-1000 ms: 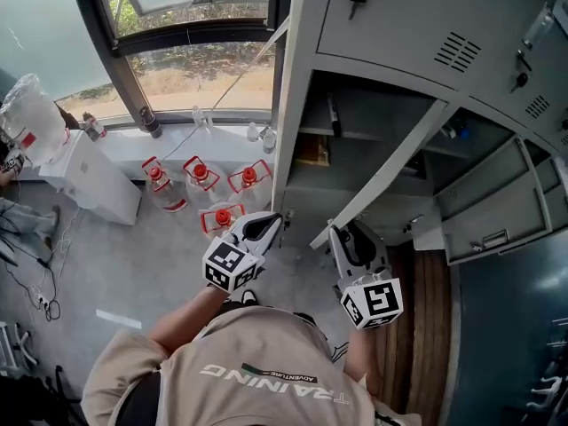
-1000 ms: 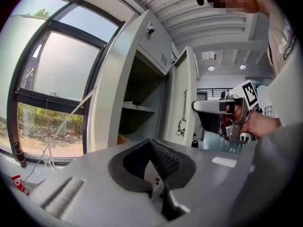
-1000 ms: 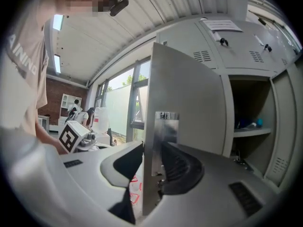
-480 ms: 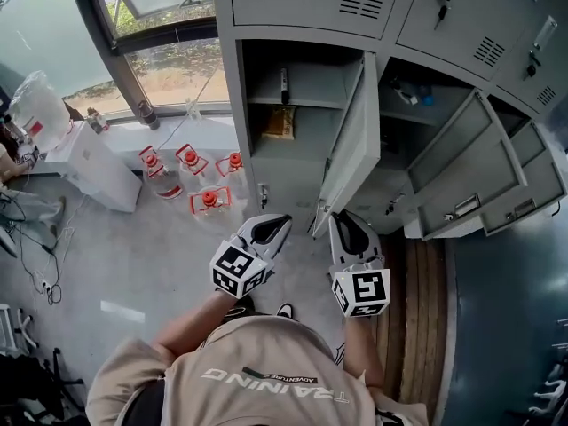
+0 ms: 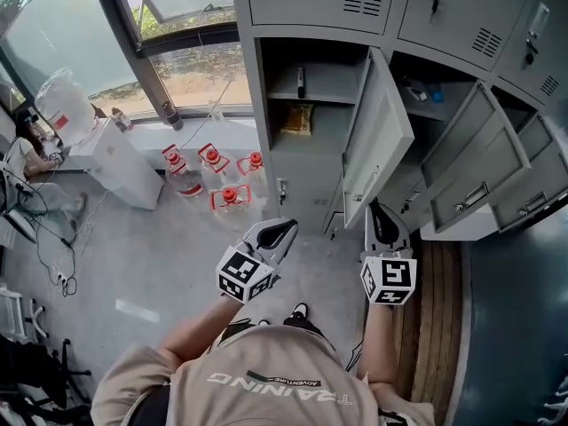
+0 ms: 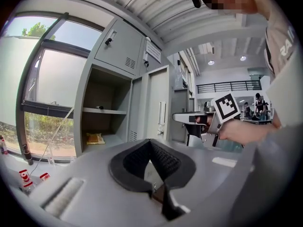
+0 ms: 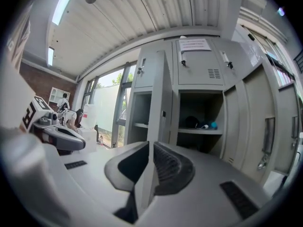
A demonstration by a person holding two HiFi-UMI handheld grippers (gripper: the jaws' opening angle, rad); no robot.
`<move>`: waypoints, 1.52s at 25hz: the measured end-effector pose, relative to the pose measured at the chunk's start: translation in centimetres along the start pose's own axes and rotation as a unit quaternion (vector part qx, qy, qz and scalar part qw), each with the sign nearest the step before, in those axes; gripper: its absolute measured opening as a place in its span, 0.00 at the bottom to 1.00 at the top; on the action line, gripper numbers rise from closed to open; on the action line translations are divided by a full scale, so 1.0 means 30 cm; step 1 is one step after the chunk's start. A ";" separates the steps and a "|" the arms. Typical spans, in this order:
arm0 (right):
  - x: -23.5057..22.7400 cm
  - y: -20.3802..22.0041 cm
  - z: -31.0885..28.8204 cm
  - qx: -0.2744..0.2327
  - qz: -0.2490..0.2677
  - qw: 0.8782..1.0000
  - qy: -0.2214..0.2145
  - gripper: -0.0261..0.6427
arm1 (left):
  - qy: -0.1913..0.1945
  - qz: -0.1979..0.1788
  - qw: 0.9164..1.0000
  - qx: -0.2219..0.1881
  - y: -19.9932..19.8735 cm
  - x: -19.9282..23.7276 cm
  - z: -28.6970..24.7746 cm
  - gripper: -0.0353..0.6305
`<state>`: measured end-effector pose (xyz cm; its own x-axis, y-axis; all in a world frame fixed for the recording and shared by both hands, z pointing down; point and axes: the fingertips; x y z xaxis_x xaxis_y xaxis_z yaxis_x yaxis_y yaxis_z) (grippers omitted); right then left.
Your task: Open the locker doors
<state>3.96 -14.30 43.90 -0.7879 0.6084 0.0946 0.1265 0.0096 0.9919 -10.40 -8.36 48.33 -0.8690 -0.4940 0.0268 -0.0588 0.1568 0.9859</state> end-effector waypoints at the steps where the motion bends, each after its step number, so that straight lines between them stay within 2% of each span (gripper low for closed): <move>1: 0.019 0.008 0.018 0.004 0.002 1.000 0.003 0.09 | -0.001 0.001 1.000 0.000 0.009 0.000 0.025 0.06; 4: 0.119 0.053 0.074 0.025 -0.001 1.000 0.002 0.08 | 0.000 0.009 1.000 -0.001 0.043 -0.004 0.121 0.06; 9: 0.392 0.163 0.209 0.053 -0.034 0.998 -0.026 0.08 | 0.006 0.033 0.999 0.021 0.175 -0.041 0.346 0.06; 14: 0.579 0.198 0.332 0.042 -0.066 0.996 -0.037 0.08 | 0.020 0.057 0.997 0.041 0.309 -0.077 0.456 0.06; 16: 0.596 0.197 0.405 0.041 -0.072 0.996 -0.036 0.08 | 0.028 0.066 0.997 0.039 0.318 -0.136 0.484 0.06; 20: 0.582 0.181 0.520 0.021 -0.077 0.996 -0.039 0.08 | 0.029 0.035 0.999 0.021 0.259 -0.242 0.531 0.06; 23: 0.598 0.162 0.600 0.000 -0.076 0.995 -0.058 0.08 | 0.016 0.023 0.999 0.018 0.241 -0.313 0.557 0.06; 31: 0.516 0.179 0.832 -0.007 -0.053 0.995 -0.086 0.08 | -0.036 0.037 0.998 0.024 0.251 -0.549 0.571 0.06; 38: 0.545 0.198 0.891 -0.017 -0.077 0.993 -0.094 0.08 | -0.039 0.032 0.999 0.014 0.235 -0.599 0.640 0.06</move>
<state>7.93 16.91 49.06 -0.6701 0.7388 -0.0715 -0.0095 0.0878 0.9961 -4.65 18.04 51.63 -0.9074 -0.4136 0.0747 -0.0155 0.2105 0.9775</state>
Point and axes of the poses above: the fingertips, and each gripper's own axes: z backward along the fingers, x to its left, y out of its underside, and after that the axes turned 6 degrees about -y, right-handed
